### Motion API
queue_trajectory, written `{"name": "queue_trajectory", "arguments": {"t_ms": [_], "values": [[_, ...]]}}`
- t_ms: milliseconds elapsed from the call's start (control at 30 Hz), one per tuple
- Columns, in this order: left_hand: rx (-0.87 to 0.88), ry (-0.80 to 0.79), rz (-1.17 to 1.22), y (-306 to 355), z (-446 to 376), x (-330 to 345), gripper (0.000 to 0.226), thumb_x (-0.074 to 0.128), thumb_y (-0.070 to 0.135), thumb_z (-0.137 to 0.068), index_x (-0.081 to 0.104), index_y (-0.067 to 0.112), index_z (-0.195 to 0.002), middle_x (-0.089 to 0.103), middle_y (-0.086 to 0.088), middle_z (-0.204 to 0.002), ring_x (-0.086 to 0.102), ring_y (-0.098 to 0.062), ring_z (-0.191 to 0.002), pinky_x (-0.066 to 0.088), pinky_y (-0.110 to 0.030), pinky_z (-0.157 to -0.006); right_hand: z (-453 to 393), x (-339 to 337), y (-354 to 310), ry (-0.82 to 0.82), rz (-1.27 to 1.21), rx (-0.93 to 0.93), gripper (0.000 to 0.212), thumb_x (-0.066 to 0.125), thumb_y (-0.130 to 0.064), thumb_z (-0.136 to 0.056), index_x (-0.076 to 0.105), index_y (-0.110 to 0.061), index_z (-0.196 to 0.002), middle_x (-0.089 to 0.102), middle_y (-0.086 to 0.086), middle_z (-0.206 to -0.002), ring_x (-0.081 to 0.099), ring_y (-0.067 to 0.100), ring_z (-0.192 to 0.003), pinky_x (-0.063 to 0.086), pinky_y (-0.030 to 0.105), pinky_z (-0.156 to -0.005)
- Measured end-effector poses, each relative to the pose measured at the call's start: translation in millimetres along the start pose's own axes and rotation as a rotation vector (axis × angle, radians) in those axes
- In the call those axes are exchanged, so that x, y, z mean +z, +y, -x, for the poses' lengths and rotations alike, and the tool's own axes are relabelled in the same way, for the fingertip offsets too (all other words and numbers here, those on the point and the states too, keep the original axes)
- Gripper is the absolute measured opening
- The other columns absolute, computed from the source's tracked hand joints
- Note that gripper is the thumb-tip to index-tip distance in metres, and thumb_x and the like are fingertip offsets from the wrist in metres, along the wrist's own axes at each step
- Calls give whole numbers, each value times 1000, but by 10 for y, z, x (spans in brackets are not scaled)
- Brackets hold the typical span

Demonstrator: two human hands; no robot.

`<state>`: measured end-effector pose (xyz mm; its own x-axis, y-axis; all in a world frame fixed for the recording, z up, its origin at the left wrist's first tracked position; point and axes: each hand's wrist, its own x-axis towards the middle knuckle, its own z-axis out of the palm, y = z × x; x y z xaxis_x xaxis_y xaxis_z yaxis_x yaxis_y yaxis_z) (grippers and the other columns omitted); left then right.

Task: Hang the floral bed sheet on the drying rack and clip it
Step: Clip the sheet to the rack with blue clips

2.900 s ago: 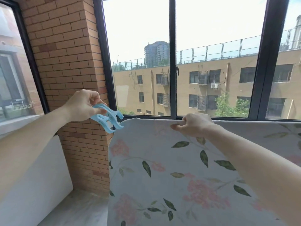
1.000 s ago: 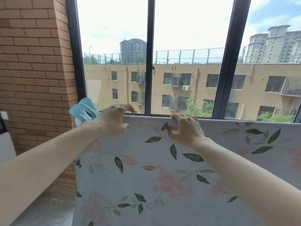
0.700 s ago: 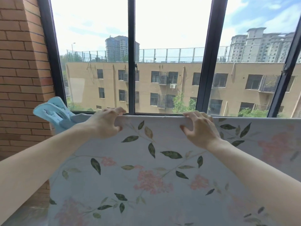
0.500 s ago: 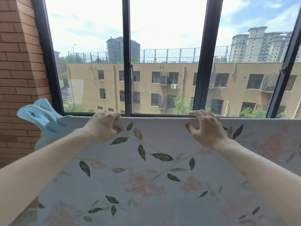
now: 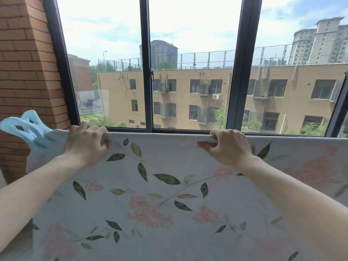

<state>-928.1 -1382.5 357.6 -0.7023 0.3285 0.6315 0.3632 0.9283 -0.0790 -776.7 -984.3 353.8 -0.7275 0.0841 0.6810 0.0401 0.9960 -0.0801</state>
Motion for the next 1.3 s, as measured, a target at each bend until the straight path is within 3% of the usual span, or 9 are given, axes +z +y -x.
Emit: {"name": "queue_trajectory", "arguments": {"t_ms": [100,233,367,467,633,767,900,1167,1300], "values": [[22,39,-56,6,40,-35,11,64,26,-95,69,17,-101,73,-9,-103,49,-35,-107,42,-51,-87,-43,-39,68,-26,-7,-14,56,60,-79,-83,42,-29,-63,54,-12,-58,54,10,-56,36,26,-58],[-57,-43,129,73,-9,-70,10,56,18,-100,65,18,-105,67,-8,-108,46,-31,-117,45,-46,-85,-41,-50,128,1,-6,-38,59,58,-83,-80,42,-30,-60,52,-14,-54,54,9,-52,38,27,-59],[-61,-121,222,61,-35,-49,4,53,18,-102,57,19,-101,55,-5,-103,47,-27,-99,39,-40,-80,-18,-54,135,30,16,-67,63,60,-81,-81,38,-28,-57,46,-14,-51,48,9,-50,36,28,-59],[-60,-118,242,82,-45,-41,2,52,17,-102,54,18,-103,47,-2,-101,39,-23,-99,36,-39,-82,-19,-30,159,59,28,-76,61,60,-81,-81,41,-27,-59,48,-13,-53,50,13,-50,34,28,-58],[-56,-137,314,78,-142,20,9,56,25,-102,56,16,-102,55,-8,-108,45,-32,-114,38,-46,-93,-75,41,204,78,60,-98,60,57,-81,-83,41,-27,-63,48,-14,-55,52,16,-51,36,27,-57],[-47,-151,348,137,-338,37,12,56,28,-103,52,19,-95,53,-9,-102,47,-35,-111,38,-44,-88,-192,74,273,113,46,-122,56,58,-80,-85,37,-32,-63,44,-17,-54,52,17,-49,35,25,-55],[-38,-131,367,254,-619,84,15,56,26,-104,58,11,-107,53,-11,-104,46,-38,-117,41,-49,-95,-390,149,430,157,75,-103,60,56,-82,-86,49,-25,-67,51,-10,-56,52,17,-49,38,24,-53],[-18,-150,340,320,-1194,457,24,56,23,-104,61,4,-118,59,-23,-118,46,-41,-122,42,-53,-101,-755,423,607,146,120,-66,62,54,-82,-87,38,-27,-64,48,-9,-55,52,19,-50,47,28,-54],[-2,-172,328,259,-1342,680,22,58,22,-102,61,5,-116,59,-24,-119,47,-42,-120,43,-53,-100,-813,578,604,130,123,-63,61,54,-83,-86,39,-27,-66,49,-8,-58,52,20,-52,40,26,-55]]}}
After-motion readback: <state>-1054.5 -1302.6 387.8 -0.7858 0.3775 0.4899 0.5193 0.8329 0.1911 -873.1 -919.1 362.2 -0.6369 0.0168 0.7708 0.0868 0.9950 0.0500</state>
